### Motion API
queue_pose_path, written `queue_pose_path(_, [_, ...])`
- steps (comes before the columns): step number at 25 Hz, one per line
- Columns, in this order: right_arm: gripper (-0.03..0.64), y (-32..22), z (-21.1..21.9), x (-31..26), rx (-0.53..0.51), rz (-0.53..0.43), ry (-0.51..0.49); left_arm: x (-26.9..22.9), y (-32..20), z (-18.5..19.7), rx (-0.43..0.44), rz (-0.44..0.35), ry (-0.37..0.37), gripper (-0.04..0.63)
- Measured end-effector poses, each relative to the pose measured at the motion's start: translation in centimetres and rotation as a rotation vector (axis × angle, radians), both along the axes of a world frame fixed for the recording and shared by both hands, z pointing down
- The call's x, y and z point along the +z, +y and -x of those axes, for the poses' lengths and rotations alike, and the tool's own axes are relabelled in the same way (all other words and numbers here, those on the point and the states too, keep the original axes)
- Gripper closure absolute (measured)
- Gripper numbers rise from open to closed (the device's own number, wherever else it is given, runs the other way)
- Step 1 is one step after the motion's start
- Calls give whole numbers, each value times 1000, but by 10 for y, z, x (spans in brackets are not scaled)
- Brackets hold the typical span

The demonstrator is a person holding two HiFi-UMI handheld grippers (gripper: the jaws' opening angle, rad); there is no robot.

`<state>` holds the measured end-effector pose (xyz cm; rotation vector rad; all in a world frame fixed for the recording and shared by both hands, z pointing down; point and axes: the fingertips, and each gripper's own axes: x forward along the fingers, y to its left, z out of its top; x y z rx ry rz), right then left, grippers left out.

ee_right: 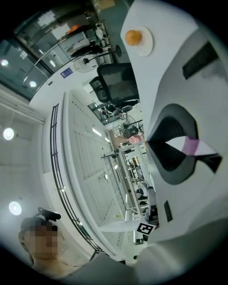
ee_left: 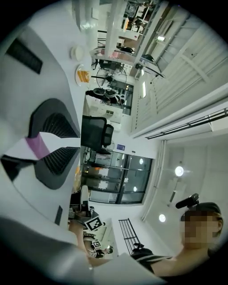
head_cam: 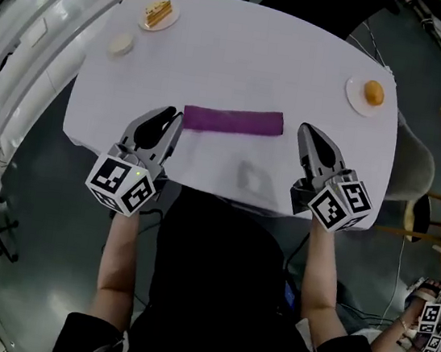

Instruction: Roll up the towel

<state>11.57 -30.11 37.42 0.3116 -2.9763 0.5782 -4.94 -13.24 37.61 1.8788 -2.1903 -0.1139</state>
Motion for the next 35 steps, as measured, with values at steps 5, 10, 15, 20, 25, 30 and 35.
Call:
queue_pose_path(5, [612, 38, -21, -16, 12, -85, 2, -10, 18, -30, -22, -14, -24, 539])
queue_pose_path(10, [614, 64, -31, -14, 11, -132, 36, -3, 44, -37, -76, -3, 1, 580])
queue_pose_path(15, [614, 72, -31, -7, 18, -133, 61, 8, 69, -33, -122, 25, 11, 589])
queue_pose_path(20, [614, 74, -24, -4, 17, -161, 94, 13, 81, -23, -148, 37, -1, 589])
queue_pose_path(25, [614, 75, -22, -1, 18, -173, 114, 15, 80, -17, -150, 43, -15, 589])
queue_pose_path(30, [614, 71, -22, 2, 23, -169, 127, 16, 77, -14, -151, 47, -19, 591])
queue_pose_path(35, [614, 66, -22, 7, 31, -160, 131, 20, 75, -14, -153, 61, -28, 589])
